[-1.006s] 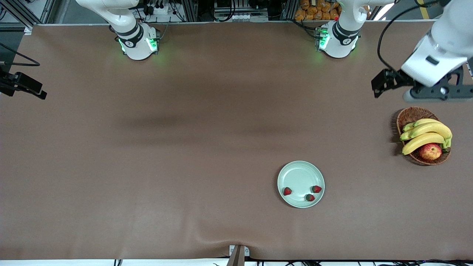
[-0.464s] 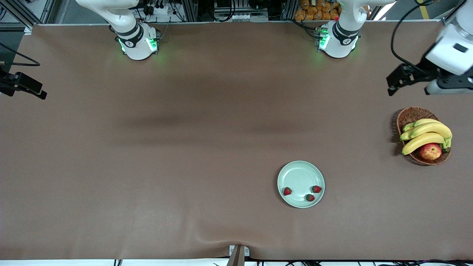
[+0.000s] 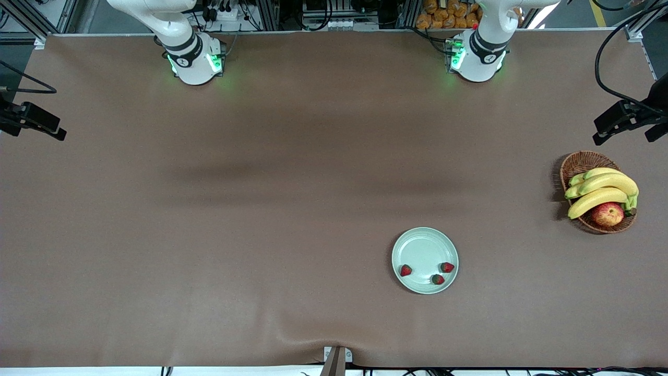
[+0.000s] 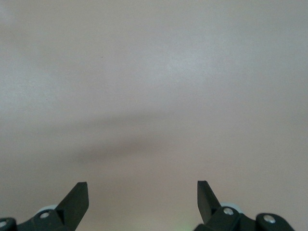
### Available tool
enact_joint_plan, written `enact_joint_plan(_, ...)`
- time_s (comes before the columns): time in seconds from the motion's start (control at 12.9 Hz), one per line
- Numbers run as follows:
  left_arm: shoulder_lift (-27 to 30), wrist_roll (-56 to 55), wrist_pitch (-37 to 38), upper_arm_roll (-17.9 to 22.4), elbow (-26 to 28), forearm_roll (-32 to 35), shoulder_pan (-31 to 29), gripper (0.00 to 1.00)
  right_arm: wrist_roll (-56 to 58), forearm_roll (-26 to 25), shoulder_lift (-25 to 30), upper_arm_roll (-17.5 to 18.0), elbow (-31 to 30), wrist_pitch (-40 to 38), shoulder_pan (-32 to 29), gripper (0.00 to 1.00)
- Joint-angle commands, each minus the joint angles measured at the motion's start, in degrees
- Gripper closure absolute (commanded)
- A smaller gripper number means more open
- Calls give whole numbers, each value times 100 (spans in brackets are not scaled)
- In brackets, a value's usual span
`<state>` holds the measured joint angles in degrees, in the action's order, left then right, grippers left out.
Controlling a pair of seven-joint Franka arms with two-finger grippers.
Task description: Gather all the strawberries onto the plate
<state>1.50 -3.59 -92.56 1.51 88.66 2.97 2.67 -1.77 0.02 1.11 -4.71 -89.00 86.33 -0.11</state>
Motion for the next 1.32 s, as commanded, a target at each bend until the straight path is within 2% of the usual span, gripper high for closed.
enact_joint_plan(0.0, 114, 78, -16, 42, 54, -86, -3, 0, -69, -73, -6, -3, 76, -81, 38, 0)
enact_joint_plan(0.31, 114, 219, 185, 113, 98, -314, 41, 0, -78, -73, -6, -3, 76, -81, 38, 0)
enact_joint_plan(1.24, 78, 166, 204, 104, 98, -314, 76, 0, -96, -73, -6, -3, 76, -81, 38, 0)
